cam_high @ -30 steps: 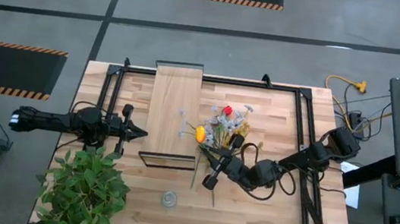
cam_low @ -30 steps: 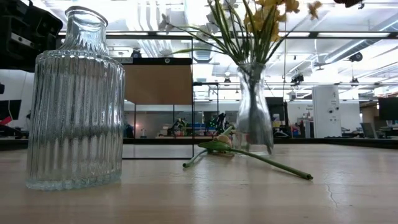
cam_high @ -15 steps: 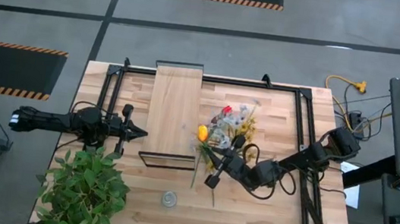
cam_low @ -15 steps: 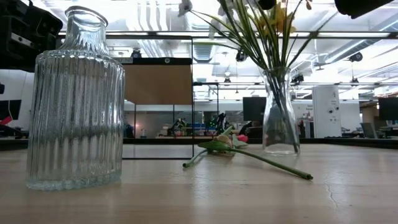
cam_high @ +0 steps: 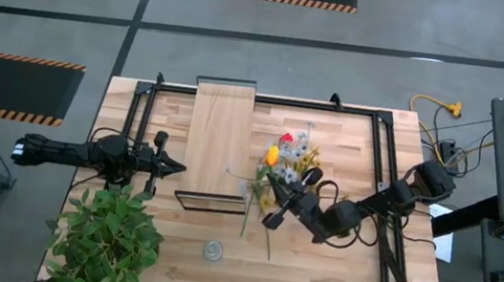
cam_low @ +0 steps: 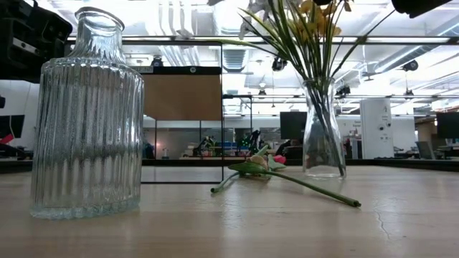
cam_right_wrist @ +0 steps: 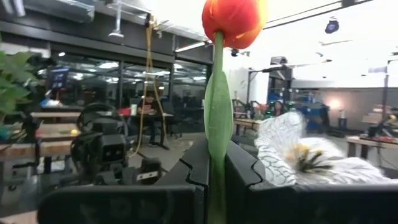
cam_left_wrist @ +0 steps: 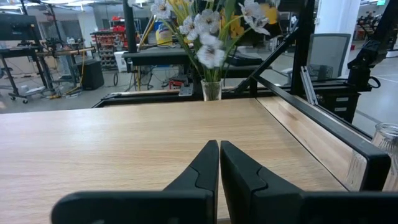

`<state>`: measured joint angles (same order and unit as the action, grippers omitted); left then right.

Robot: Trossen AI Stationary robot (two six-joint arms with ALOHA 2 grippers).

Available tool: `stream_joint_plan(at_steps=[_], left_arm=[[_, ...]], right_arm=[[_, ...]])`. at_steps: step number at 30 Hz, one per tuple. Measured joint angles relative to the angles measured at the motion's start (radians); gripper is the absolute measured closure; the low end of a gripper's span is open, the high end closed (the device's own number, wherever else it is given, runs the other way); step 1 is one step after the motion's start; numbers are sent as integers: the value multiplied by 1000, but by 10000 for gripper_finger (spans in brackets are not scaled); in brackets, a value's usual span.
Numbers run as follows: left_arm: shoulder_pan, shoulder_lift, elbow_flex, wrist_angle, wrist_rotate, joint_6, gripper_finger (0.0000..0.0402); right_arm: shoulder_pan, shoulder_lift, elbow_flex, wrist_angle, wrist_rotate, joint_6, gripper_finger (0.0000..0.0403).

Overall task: Pick and place flowers into a vace then onto a shelf
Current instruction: Put the light yellow flower into the top transparent vase

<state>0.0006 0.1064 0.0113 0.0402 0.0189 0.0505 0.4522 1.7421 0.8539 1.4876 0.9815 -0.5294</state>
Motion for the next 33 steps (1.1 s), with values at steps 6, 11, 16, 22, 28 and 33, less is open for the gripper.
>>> stream_joint_plan(at_steps=[6,11,16,22,28,33], left_arm=[[0,0,0,0,0,0,402],[0,0,0,0,0,0,402],[0,0,0,0,0,0,402],[0,0,0,0,0,0,402],[0,0,0,0,0,0,402],[0,0,0,0,0,0,402]], right_arm=[[0,-1,0,22,75,-46,390],[6,-1,0,23,93,-45,390],[28,-2,0,24,179,-104,390],[56,-2,0,23,232,-156,390],[74,-2,-4,12,313,-189,390],[81,-2,-10,11,381,-204,390]])
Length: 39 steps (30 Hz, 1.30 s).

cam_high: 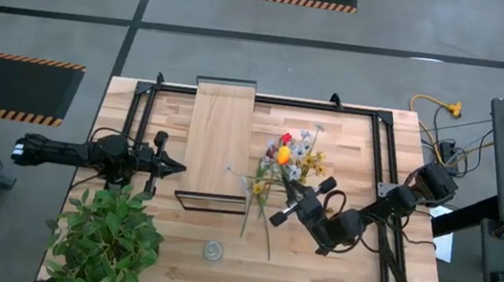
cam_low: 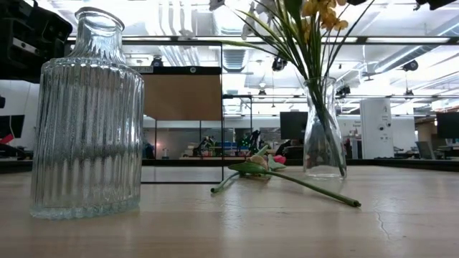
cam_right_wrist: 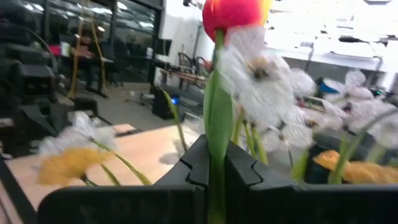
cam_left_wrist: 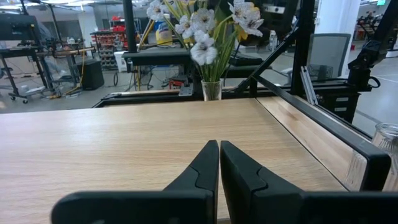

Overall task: Pick and place flowers into a vace then onto a shelf
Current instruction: Put the light yellow flower into the top transparent vase

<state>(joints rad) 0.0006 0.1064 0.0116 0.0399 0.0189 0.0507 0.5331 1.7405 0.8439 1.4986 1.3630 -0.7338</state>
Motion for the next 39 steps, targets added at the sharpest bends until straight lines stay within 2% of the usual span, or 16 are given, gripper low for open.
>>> stream_joint_plan(at_steps=[13,17,20,25,30,39], left_arm=[[0,0,0,0,0,0,402],[0,0,0,0,0,0,402],[0,0,0,0,0,0,402],[0,0,0,0,0,0,402],[0,0,0,0,0,0,402],[0,0,0,0,0,0,402]], right_arm=[[17,0,-61,-2,52,119,390],[22,0,-60,-2,52,108,380],[27,0,-54,-2,54,84,350],[38,0,-52,-1,62,79,275],[52,0,-20,1,202,38,195],[83,0,97,1,208,-129,87]])
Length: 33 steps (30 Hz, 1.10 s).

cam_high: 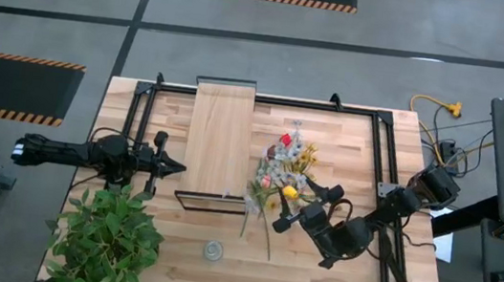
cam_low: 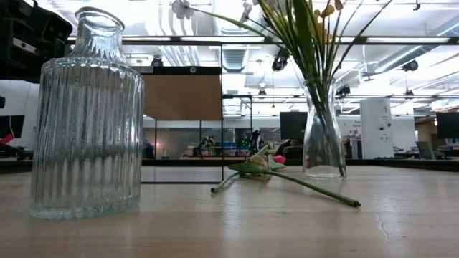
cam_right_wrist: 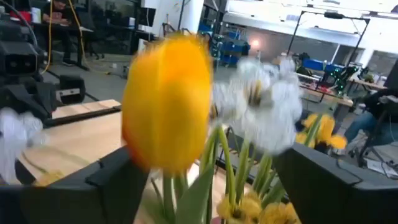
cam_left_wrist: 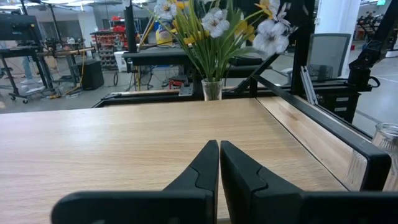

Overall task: Pick and place flowers into a vace then onto a shelf
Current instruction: Put the light yellow flower into the top transparent vase, then move the top transparent vase to the top right of the table

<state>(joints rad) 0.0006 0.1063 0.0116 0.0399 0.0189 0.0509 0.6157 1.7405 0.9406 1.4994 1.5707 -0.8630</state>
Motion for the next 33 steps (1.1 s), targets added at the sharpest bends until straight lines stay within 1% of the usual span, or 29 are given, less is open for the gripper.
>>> stream_joint_plan(at_steps=[5,8,14,23,27,30,33], left_arm=[[0,0,0,0,0,0,402],[0,0,0,0,0,0,402],[0,0,0,0,0,0,402],[0,0,0,0,0,0,402],[0,0,0,0,0,0,402],[0,0,0,0,0,0,402],[0,0,0,0,0,0,402]], right_arm=[[13,0,67,0,0,-99,46],[21,0,100,0,0,-118,36],[33,0,140,0,-1,-133,35],[40,-17,171,-3,-36,-164,34],[55,-25,181,-2,-91,-196,34],[55,-25,180,-3,-155,-231,34],[54,-25,167,-3,-177,-233,34]])
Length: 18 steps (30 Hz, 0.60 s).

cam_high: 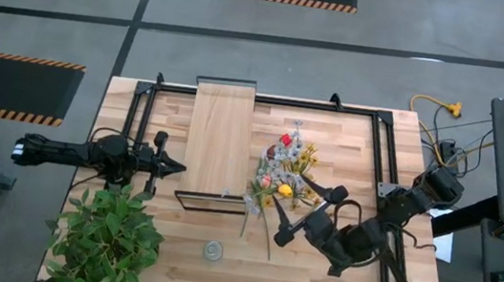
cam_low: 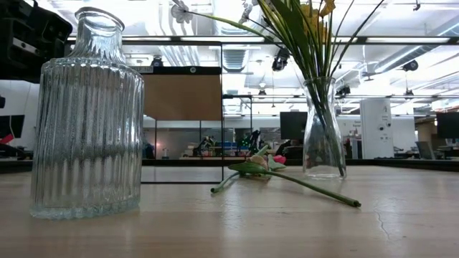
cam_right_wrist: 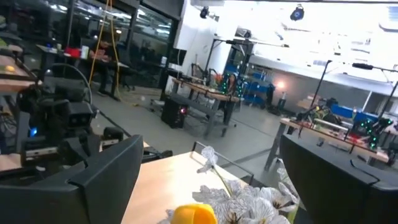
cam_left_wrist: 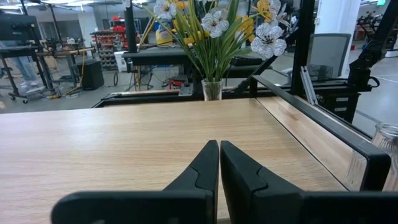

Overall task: Pick and place flowers into a vace then onto a shelf
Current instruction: Move the top transparent vase to the top right of the table

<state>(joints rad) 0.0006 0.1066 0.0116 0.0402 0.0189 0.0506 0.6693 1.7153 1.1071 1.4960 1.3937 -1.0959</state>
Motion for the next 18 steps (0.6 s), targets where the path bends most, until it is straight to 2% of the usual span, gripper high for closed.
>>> stream_joint_plan(at_steps=[6,11,14,18], left_arm=[[0,0,0,0,0,0,402],[0,0,0,0,0,0,402],[0,0,0,0,0,0,402],[0,0,0,0,0,0,402]], right_arm=[[11,-1,-14,-16,-7,-11,34],[24,-1,-14,-190,-31,158,35],[33,-4,-14,-337,-124,325,34],[47,-29,4,-626,-287,539,34]])
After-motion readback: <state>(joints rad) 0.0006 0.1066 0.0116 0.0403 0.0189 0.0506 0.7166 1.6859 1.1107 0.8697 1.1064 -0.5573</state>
